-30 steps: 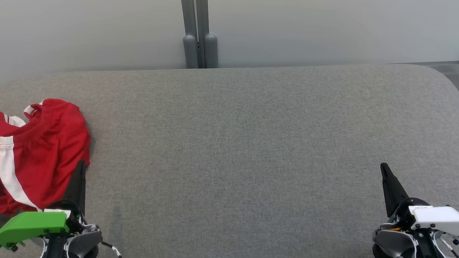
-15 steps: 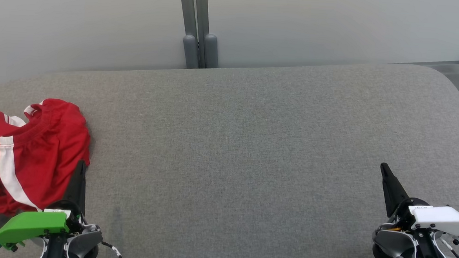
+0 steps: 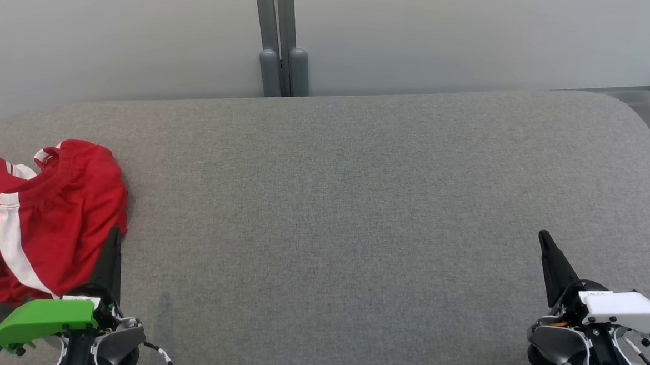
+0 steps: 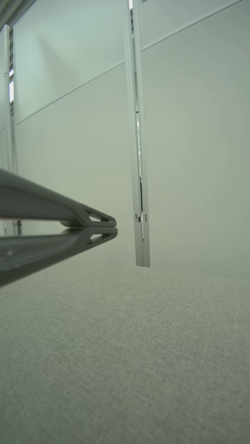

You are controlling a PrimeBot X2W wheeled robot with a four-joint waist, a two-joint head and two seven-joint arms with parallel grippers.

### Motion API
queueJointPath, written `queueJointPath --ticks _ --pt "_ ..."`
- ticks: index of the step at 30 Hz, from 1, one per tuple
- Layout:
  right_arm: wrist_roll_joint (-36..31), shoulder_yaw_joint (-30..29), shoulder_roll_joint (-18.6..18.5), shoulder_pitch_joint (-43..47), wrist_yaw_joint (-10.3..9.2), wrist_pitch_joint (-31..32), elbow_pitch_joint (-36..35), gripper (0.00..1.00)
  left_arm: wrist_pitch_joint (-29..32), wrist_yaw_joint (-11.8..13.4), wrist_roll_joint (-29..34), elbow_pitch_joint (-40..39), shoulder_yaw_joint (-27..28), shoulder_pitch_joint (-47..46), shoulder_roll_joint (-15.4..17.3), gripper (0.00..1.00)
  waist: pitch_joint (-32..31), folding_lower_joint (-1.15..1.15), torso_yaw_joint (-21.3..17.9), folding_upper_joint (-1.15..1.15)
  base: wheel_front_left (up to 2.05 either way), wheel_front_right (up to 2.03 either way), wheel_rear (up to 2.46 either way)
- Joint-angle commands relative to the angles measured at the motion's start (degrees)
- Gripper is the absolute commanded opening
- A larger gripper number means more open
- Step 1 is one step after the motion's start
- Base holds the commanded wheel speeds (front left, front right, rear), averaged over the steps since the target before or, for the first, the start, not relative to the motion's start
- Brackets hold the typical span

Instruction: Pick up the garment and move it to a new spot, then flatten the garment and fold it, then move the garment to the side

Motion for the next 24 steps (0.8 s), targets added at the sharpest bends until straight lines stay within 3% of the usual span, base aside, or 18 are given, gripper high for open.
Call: queueJointPath --ticks 1,12,13,24 --pt "0.43 -0.03 -0.27 -0.3 0.03 0.12 0.08 0.0 0.17 -0.26 0.03 -0.09 0.16 -0.82 0.46 0.0 0.0 0.0 0.0 0.0 0.0 0.0 0.0" --pt "0.43 -0.03 -0.27 -0.3 0.03 0.12 0.08 0.0 0.17 -0.26 0.03 -0.09 0.16 -0.82 0.46 0.0 0.0 0.0 0.0 0.0 0.0 0.0 0.0" --pt "0.0 0.0 -0.01 0.0 0.0 0.0 -0.01 1.0 0.0 0.0 0.0 0.0 0.0 0.0 0.0 1.0 0.0 0.0 0.0 0.0 0.0 0.0 0.0" --pt "-0.93 1.76 0.17 1.22 -0.01 -2.38 -1.42 1.0 -2.7 0.09 1.01 0.77 -2.29 0.28 -0.27 1.0 0.09 0.0 0.17 0.0 0.0 0.0 0.0"
